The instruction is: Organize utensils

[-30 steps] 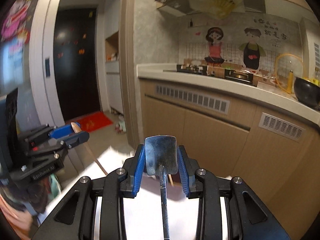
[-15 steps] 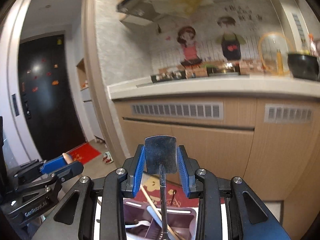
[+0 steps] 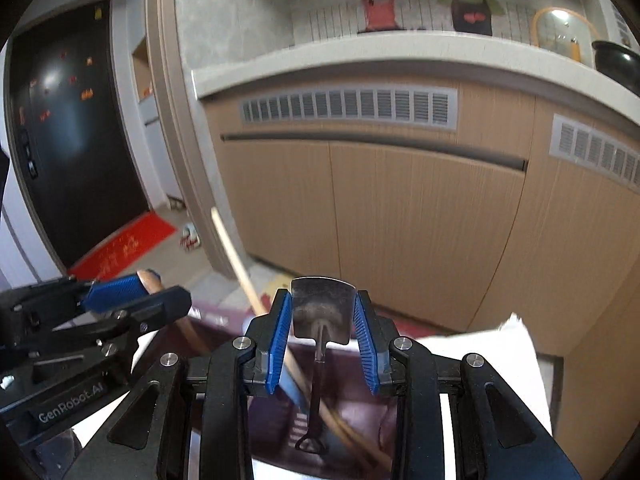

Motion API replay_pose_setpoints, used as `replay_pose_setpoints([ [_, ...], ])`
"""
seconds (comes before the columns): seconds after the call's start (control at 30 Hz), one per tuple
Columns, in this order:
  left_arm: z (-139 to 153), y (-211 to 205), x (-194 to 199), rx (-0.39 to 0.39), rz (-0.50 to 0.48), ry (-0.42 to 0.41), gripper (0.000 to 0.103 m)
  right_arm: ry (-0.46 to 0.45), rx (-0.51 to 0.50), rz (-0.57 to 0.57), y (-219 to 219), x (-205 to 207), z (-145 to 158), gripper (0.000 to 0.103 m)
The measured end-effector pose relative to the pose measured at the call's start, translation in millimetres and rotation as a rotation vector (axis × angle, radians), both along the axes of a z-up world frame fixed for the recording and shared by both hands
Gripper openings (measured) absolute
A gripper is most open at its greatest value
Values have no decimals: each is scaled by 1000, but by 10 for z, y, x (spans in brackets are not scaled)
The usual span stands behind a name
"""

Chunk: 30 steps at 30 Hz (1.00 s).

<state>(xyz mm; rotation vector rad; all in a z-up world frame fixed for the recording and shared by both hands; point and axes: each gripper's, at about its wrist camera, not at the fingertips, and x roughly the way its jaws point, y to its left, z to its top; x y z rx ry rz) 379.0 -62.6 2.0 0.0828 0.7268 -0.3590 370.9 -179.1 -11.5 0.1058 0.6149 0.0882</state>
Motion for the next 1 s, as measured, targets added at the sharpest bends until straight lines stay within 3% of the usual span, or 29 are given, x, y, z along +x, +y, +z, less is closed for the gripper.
replay_pose_setpoints([
  [0.4, -56, 35, -12, 4, 33, 39, 55, 30, -72, 12, 45, -134, -62, 36],
  [0.57, 81, 171, -129, -25, 86, 5, 67, 6, -63, -21, -51, -251, 66, 62],
  [0.7, 194, 355, -399, -70, 135, -47, 84, -39, -55, -47, -151, -473, 241, 72],
  [1.0, 198, 560, -1599, -78, 214, -211, 102, -68, -76, -69, -283, -1328, 330, 85],
])
